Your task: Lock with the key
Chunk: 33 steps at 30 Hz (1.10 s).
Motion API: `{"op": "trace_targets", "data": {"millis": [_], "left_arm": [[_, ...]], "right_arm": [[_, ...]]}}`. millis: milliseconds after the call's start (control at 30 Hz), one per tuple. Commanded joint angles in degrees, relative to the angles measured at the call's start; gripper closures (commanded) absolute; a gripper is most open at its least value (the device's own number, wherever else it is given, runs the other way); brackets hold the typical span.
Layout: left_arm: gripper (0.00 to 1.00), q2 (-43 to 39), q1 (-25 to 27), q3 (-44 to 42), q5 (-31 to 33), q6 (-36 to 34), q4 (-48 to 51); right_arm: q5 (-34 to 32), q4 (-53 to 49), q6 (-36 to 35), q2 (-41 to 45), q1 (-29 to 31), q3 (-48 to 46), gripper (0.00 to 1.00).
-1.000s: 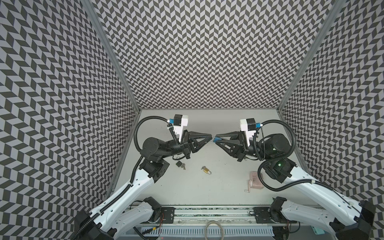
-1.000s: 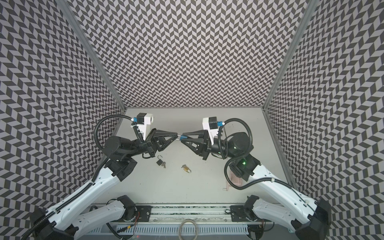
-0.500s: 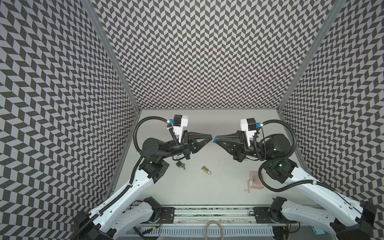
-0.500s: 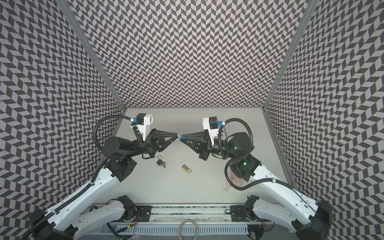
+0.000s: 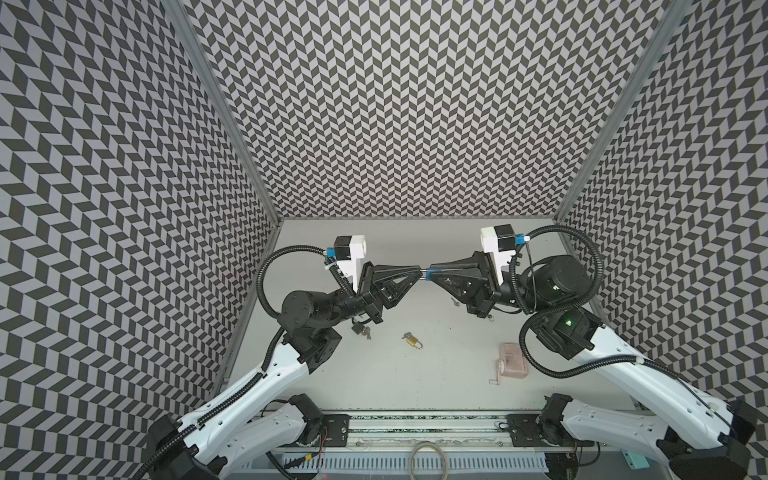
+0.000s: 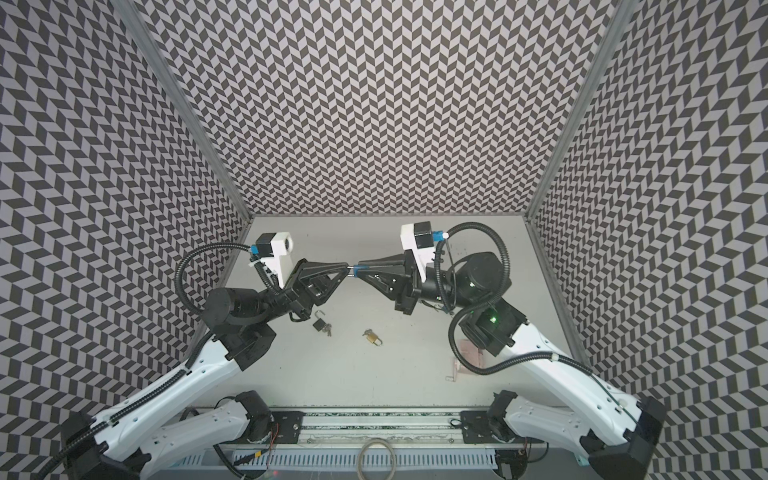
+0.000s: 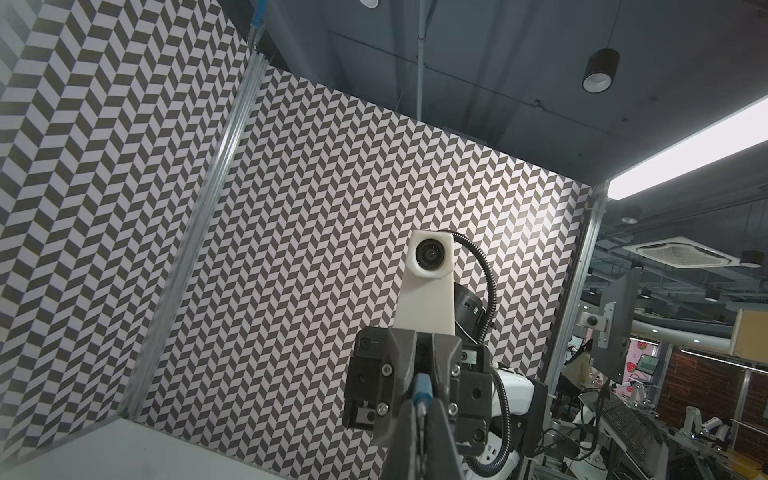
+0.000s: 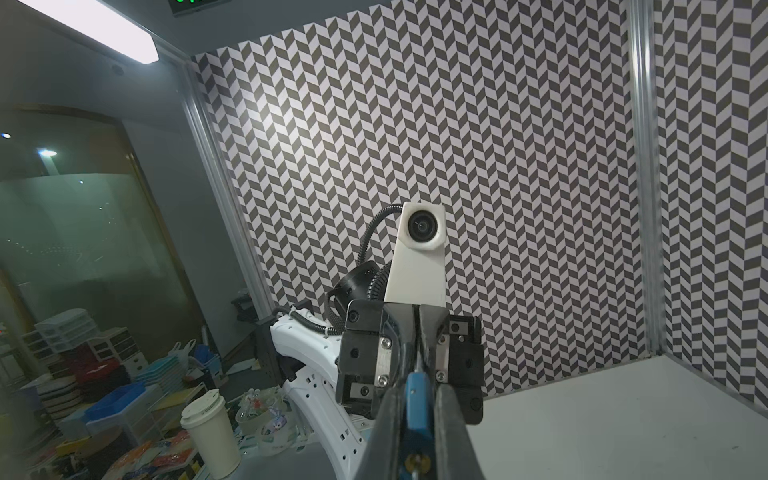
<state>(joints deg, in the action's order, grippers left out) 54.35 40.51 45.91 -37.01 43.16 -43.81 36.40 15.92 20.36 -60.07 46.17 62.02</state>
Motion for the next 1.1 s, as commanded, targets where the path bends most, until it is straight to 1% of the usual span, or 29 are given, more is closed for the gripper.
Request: {"op": "trace_targets", "data": {"millis": [0,33,67,100,133,167,200,233,267,333,367,500,600,733,833,1067], "left_arm": [[1.0,-0.2,-0.9,0.4,-7.8,-0.6,8.4],[1.0,-0.2,-1.0,1.6,-8.4,-1.8,10.2],[0.97,-0.1,-0.9,2.9,-8.8,-3.2,12.5],[0.84,-0.1,-0.9,3.8,-9.3,-4.1,13.7],[0.68,-0.4,-0.9,4.4,-9.4,-4.6,14.3],[0.55,-0.8,-1.0,4.9,-9.1,-5.2,15.2],[0.44,-1.2,-1.0,5.5,-8.3,-6.2,16.6],[0.35,-1.5,-1.2,6.2,-7.4,-7.0,18.1],[0.3,-1.7,-1.5,6.6,-7.0,-7.5,19.0],[0.24,-2.2,-2.7,7.2,-6.3,-7.9,20.4],[0.23,-2.4,-3.2,7.1,-6.0,-8.0,20.9],[0.25,-3.0,-4.9,7.0,-6.3,-8.3,22.1],[0.35,-2.9,-5.2,7.1,-7.1,-9.0,23.0],[0.41,-2.5,-5.2,6.8,-9.1,-9.2,22.6],[0.52,-2.6,-5.2,6.7,-10.2,-9.2,22.1],[0.73,-2.7,-5.2,6.8,-10.5,-9.5,22.0]], "right_arm": [[-2.0,-4.7,-2.8,0.6,-0.2,1.1,1.0],[-1.9,-7.0,-3.7,0.6,-0.3,2.0,1.0],[-1.5,-8.8,-4.1,0.6,-0.3,2.9,1.0],[-1.3,-10.2,-4.6,0.6,-0.3,3.5,1.0],[-1.2,-11.8,-4.9,0.6,-0.3,4.0,1.0],[-1.2,-12.7,-5.0,0.5,-0.3,4.4,1.0],[-1.0,-13.5,-5.2,0.7,-0.3,4.7,1.0],[-0.9,-14.0,-5.2,0.8,-0.4,4.9,1.0],[-0.8,-14.3,-5.2,1.0,-0.4,5.0,1.0],[-0.6,-14.9,-5.1,1.4,-0.5,5.1,1.0],[-0.6,-15.3,-5.1,1.7,-0.6,5.1,1.0],[0.0,-16.8,-4.8,2.2,-1.4,6.0,1.0],[1.0,-17.0,-4.2,2.6,-2.1,6.2,1.0],[1.5,-16.3,-3.9,3.0,-2.5,6.0,1.0],[1.8,-16.1,-3.6,2.9,-2.7,5.9,1.0],[2.4,-15.8,-3.6,2.6,-2.8,5.7,1.0]]}}
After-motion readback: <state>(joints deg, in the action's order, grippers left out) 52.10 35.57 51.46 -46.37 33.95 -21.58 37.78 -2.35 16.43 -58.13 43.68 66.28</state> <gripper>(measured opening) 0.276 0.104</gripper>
